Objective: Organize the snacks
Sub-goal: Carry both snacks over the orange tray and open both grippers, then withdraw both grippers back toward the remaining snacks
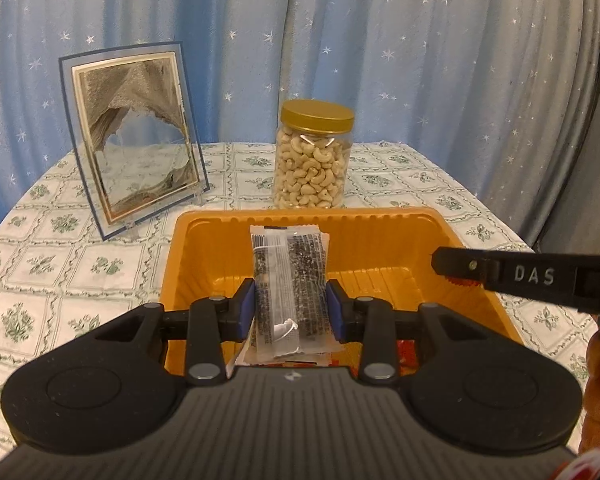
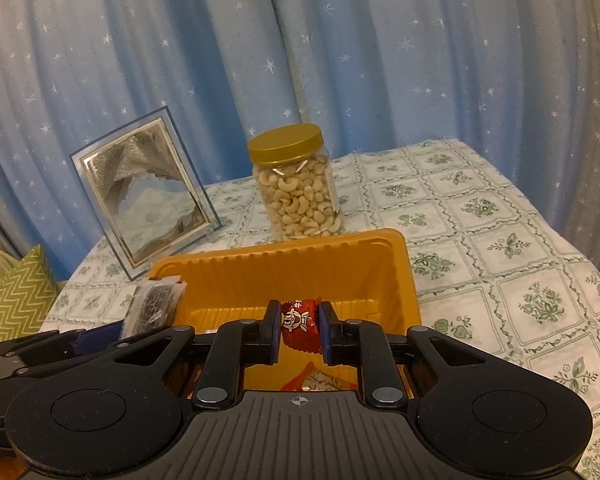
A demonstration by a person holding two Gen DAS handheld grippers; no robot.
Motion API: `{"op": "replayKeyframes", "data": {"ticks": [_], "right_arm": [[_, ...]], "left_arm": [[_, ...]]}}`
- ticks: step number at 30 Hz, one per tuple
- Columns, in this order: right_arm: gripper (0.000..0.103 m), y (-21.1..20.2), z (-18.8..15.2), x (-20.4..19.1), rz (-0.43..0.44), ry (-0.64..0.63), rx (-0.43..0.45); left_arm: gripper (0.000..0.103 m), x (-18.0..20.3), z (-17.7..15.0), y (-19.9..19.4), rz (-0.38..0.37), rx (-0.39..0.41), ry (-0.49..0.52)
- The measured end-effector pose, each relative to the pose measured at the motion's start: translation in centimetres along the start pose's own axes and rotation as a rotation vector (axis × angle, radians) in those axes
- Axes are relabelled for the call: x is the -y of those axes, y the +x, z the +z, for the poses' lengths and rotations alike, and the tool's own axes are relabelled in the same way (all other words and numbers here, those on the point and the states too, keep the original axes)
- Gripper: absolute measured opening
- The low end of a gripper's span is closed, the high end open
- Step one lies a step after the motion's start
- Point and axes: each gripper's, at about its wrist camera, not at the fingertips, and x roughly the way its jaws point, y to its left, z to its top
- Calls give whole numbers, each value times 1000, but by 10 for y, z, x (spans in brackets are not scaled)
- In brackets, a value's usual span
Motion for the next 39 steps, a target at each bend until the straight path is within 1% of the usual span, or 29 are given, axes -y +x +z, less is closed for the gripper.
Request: {"op": "replayKeyframes", "data": {"ticks": [3, 5, 11, 17, 23, 26, 28, 29, 30, 34, 39], "right_arm": [[19, 6, 0, 0, -6, 2, -9], [20, 8, -1, 0, -6, 7, -14], [20, 8, -1, -2, 0, 10, -16], [20, 7, -2, -4, 27, 16, -2], [20, 8, 0, -7, 35, 29, 3], [20, 8, 0, -6, 65, 46, 17], [36, 8, 1, -3, 56, 66, 20], [55, 8, 1, 0, 53, 84, 28], [61, 7, 2, 4, 50, 106, 36], [61, 5, 4, 15, 21, 155, 44], [61, -1, 5, 23, -6, 173, 65]], "left_arm": [[39, -3, 0, 5, -17, 8, -5], [41, -6, -1, 4, -3, 6, -6], [41, -19, -2, 2, 31, -16, -29], [41, -23, -3, 1, 32, -19, -35], [41, -21, -4, 2, 29, -23, -31], [41, -22, -4, 2, 31, -25, -29], [41, -22, -5, 2, 34, -27, -28], [42, -22, -5, 2, 34, -28, -27], [42, -22, -5, 2, 34, -28, -27], [42, -23, -5, 1, 34, -26, -31], [42, -20, -7, -1, 29, -27, -20]]}}
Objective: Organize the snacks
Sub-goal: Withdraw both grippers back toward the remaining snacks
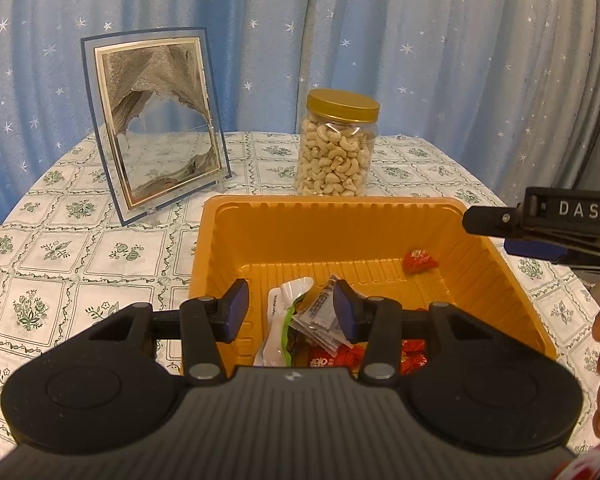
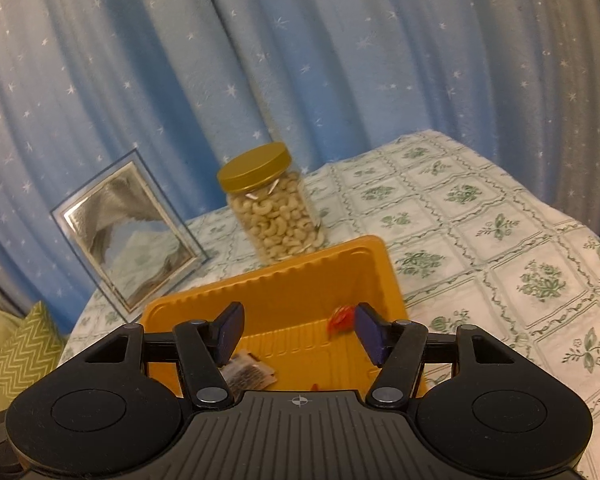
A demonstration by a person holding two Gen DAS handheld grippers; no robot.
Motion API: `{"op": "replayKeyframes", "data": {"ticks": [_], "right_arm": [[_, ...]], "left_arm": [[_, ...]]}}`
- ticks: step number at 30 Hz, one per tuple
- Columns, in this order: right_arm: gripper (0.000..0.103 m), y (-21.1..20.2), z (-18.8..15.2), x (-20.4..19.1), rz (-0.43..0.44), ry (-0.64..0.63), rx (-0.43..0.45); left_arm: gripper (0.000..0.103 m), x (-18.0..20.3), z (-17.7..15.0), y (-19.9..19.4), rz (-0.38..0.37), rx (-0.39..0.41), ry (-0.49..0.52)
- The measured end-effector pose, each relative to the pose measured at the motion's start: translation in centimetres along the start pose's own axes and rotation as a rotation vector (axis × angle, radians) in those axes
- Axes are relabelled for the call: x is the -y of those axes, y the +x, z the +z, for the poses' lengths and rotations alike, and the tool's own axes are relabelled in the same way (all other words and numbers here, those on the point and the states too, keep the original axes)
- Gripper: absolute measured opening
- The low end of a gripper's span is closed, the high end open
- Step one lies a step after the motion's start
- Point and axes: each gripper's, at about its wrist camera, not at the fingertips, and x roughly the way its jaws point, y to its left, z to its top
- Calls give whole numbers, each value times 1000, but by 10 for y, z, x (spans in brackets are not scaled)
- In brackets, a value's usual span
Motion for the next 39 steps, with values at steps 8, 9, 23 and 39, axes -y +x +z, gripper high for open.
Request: {"op": "replayKeyframes", "data": {"ticks": [8, 9, 23, 39], "right_arm": [[61, -25, -3, -4, -23, -23, 38], [61, -30, -4, -5, -24, -31, 45], [63, -121, -40, -2, -61, -46, 69], [66, -205, -132, 6, -117, -95, 2]], "left_arm": [[44, 10, 1, -24, 12, 21, 3], [44, 12, 1, -29, 12, 24, 1], [48, 36, -35, -111, -4, 7, -27], [60, 39, -125, -200, 29, -44, -60]]}}
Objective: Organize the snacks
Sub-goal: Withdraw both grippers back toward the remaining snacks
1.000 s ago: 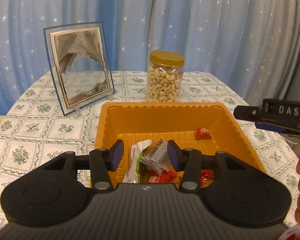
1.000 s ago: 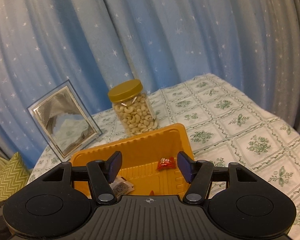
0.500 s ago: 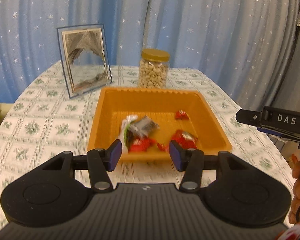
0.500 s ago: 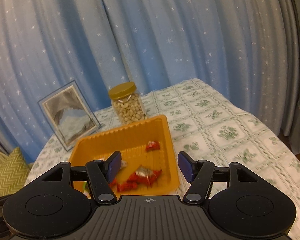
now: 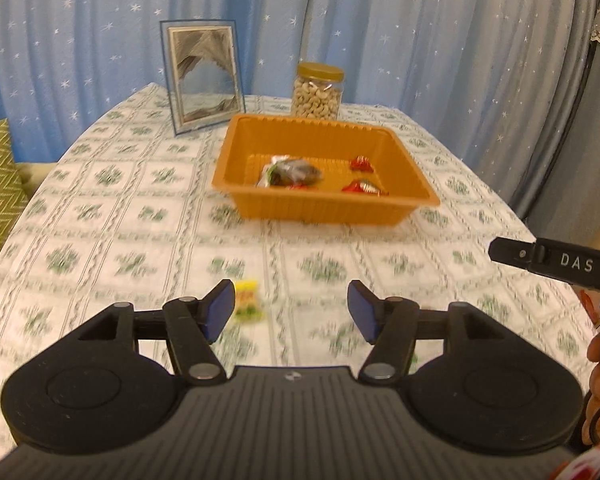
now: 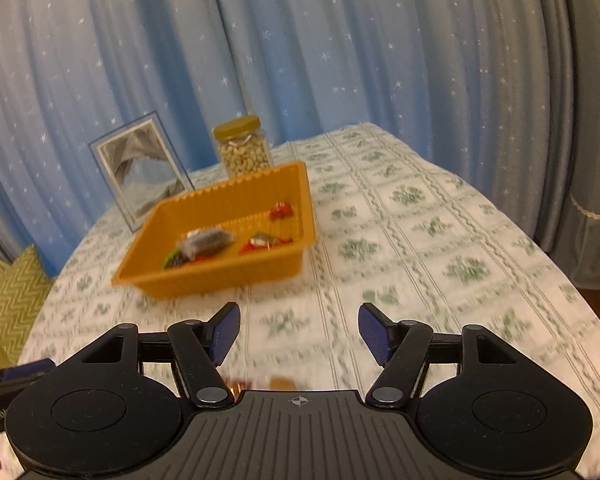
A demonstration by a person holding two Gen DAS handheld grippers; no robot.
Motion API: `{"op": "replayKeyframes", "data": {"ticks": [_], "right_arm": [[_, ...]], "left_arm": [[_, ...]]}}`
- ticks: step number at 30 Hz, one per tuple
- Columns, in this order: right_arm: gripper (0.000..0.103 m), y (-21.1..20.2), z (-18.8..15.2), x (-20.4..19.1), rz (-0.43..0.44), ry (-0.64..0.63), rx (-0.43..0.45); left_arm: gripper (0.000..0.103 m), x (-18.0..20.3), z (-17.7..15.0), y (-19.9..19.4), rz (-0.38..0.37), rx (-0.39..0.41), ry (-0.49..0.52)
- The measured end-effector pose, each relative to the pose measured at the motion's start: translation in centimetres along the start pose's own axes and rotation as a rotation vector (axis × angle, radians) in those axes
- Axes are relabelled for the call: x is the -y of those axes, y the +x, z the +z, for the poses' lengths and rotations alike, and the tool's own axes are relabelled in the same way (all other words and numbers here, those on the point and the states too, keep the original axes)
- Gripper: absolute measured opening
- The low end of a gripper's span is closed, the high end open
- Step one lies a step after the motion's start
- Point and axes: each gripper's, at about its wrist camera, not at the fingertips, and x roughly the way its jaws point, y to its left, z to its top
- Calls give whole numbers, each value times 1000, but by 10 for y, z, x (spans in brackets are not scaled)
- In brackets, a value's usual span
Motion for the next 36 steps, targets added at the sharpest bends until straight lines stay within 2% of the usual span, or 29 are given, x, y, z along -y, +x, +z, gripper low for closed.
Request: {"op": "replayKeyframes", "data": {"ticks": [6, 10, 31, 36], "right_arm": [[66, -15, -37, 3, -5, -5, -59], [66, -17, -49, 4, -4, -29, -85], [66, -1, -58, 13, -2, -29, -134], [66, 10, -57, 14, 8, -76, -149]], "left_arm": [[66, -4, -25, -25, 21, -6, -12], [67, -5, -35, -30, 22, -18, -14], [72, 0, -46, -16, 16, -59, -10], [73, -4, -47, -12, 18, -63, -10]]}}
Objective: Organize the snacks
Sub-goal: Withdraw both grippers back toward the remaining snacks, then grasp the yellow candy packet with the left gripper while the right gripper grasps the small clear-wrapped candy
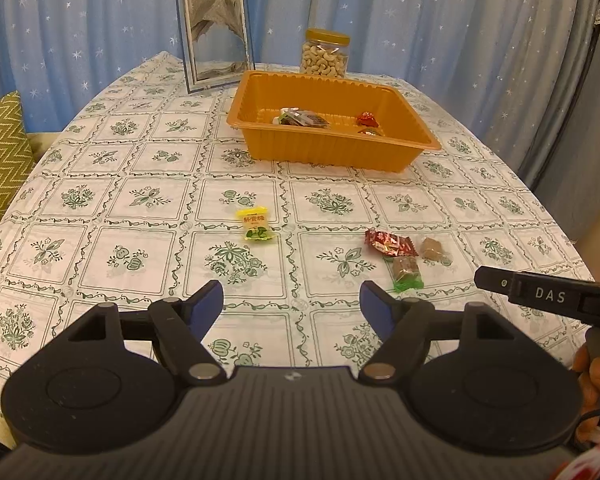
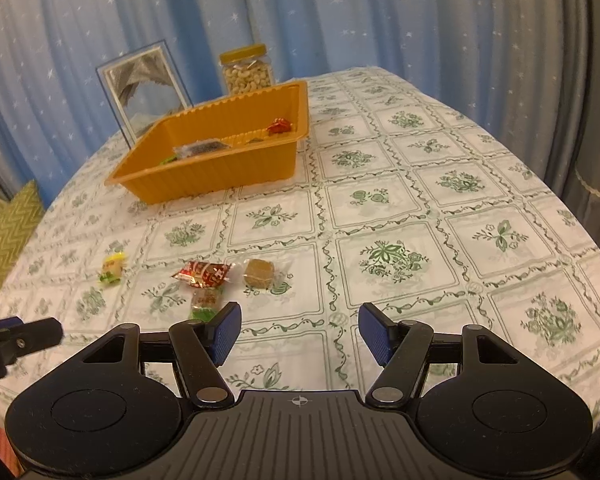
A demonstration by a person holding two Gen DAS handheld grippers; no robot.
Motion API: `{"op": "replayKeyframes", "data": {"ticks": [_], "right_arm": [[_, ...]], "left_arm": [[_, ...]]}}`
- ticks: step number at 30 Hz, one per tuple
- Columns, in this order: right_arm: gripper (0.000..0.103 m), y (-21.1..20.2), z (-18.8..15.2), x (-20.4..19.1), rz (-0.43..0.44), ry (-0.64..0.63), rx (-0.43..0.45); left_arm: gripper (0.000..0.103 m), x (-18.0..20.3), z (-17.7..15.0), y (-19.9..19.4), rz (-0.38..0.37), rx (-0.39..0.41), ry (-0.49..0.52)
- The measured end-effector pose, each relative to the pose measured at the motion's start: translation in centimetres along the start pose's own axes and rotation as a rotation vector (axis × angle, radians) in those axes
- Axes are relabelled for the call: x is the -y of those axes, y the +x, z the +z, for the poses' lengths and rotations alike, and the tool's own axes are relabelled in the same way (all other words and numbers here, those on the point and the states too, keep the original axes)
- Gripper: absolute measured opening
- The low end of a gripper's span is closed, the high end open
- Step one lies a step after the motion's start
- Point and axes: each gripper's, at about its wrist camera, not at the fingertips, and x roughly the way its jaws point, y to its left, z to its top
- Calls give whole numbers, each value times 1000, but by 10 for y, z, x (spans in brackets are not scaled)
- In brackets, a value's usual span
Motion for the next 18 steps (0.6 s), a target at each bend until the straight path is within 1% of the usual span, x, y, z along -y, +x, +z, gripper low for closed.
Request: {"op": "replayKeyframes", "data": {"ticks": [2, 4, 10, 12, 16, 18], "right_arm": [[65, 8, 2, 1, 3, -38, -12], [65, 17, 4, 0, 24, -81, -26], [64, 40, 10, -6, 71, -256, -28], [57, 49, 12, -8, 74, -310, -33], [52, 66, 18, -10, 72, -373, -36], [50, 72, 20, -12, 87, -391, -36]], "left_arm": [[73, -2, 0, 2, 2, -2, 1], [73, -5, 1, 5, 4, -3, -2], [73, -13, 4, 18, 5, -7, -24], [75, -14, 5, 23, 4, -11, -27], [75, -15, 7, 32, 1, -19, -27], [76, -17, 6, 35, -2, -22, -32]]}}
